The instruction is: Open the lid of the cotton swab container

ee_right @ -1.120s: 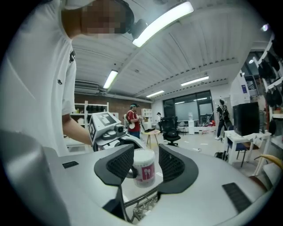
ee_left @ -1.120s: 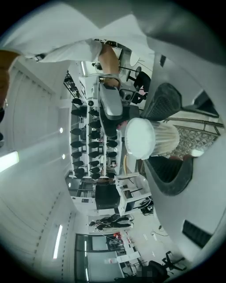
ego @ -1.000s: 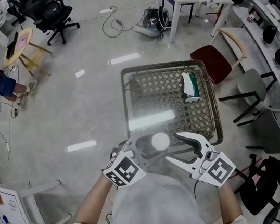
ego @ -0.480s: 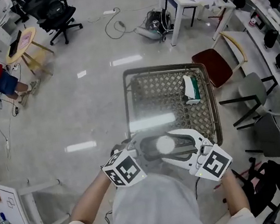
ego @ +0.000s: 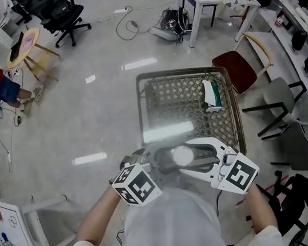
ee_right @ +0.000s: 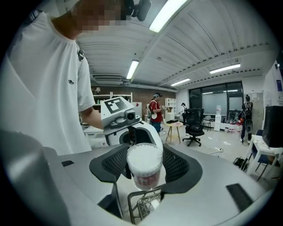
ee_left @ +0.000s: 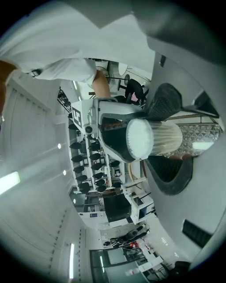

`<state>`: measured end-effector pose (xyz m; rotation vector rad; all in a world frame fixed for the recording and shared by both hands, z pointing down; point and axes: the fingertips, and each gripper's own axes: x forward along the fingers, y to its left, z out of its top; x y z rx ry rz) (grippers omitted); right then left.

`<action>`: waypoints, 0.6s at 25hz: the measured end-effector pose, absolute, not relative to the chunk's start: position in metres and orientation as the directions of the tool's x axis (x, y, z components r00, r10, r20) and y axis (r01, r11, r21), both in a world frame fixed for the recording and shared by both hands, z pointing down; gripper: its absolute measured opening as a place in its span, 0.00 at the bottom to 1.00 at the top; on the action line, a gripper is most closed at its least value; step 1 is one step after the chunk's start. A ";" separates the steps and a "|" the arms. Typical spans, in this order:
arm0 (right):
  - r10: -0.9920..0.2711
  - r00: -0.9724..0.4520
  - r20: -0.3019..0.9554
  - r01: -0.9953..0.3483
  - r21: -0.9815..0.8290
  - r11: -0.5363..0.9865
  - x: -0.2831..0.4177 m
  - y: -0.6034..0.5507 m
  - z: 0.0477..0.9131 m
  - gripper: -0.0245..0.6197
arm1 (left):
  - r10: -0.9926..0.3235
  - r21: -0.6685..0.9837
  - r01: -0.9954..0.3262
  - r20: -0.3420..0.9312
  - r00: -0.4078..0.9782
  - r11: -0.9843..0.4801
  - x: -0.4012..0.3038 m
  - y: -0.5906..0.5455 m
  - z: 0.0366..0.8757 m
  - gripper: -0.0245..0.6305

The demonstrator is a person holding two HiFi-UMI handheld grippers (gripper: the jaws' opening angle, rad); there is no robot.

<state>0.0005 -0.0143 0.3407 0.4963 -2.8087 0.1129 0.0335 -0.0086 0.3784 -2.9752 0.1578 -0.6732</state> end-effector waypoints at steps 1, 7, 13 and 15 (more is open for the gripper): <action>-0.322 -0.901 0.290 -0.349 -0.045 0.936 0.001 -0.014 0.340 0.42 | -0.119 -0.113 -0.078 0.422 0.899 -0.991 0.034 -0.008 0.378 0.41; -0.277 -0.904 0.326 -0.335 -0.136 0.932 0.006 -0.017 0.338 0.41 | -0.127 -0.153 -0.065 0.437 0.891 -0.986 0.036 -0.009 0.382 0.39; -0.292 -0.914 0.283 -0.338 -0.130 0.932 0.002 -0.020 0.327 0.42 | -0.126 -0.127 -0.080 0.407 0.905 -0.989 0.035 -0.011 0.376 0.39; -0.312 -0.912 0.266 -0.351 -0.112 0.930 0.000 -0.022 0.322 0.42 | -0.128 -0.114 -0.090 0.396 0.909 -0.989 0.034 -0.012 0.374 0.39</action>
